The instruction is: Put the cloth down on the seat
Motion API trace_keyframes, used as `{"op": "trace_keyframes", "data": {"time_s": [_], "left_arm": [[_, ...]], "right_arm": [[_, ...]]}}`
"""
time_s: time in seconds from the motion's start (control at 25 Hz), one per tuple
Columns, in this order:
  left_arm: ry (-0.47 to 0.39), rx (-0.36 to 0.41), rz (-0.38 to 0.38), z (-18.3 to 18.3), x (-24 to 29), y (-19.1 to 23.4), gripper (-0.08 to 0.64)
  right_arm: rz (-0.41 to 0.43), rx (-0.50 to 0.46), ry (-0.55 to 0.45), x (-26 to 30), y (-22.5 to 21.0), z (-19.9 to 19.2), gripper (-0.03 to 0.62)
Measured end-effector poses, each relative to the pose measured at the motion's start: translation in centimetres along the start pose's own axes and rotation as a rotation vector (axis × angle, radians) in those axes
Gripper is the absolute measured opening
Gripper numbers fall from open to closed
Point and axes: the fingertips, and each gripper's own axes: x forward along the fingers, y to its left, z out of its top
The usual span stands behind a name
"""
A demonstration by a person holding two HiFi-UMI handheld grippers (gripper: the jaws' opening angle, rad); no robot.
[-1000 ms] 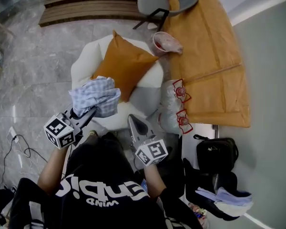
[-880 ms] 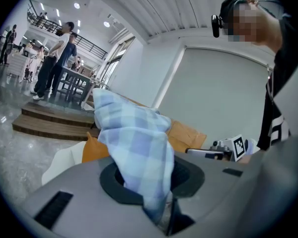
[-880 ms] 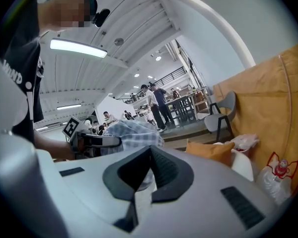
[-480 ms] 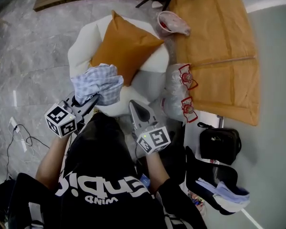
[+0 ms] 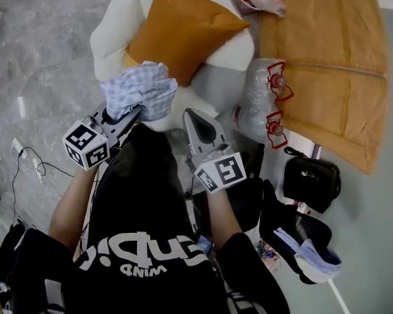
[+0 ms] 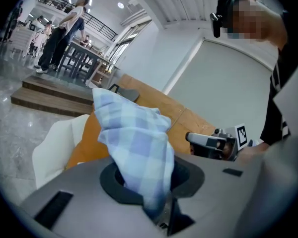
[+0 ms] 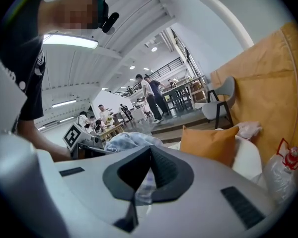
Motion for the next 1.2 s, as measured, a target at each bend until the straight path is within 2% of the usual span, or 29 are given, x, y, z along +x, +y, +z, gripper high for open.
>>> {"op": "trace_keyframes", "data": {"time_s": [0.24,0.52,0.8,1.08,1.2], "left_arm": [[0.045,-0.013,-0.002,-3.5,3.1,4.8,0.098],[0.123,-0.056,-0.017,-9.5,9.0,8.9,0.098],[0.157,-0.054,-0.044,-13.7,10.9,11.5,0.098],[0.172,-0.042,-0.060,-17.5,11.9,13.7,0.098],[0.190,-0.040,-0.073,-19.5,13.7,15.1,0.098]], "right_arm": [[0.011,0.002,0.032,2.9,-3.3,-3.4,0.018],[-0.019,0.085,0.069,4.6,-8.6,-9.5,0.020],[-0.012,0.134,0.085,6.6,-8.7,-14.4,0.019],[-0.020,0.148,0.084,7.7,-8.5,-17.6,0.019],[-0.029,0.158,0.089,8.4,-9.9,-19.5,0.020]]}}
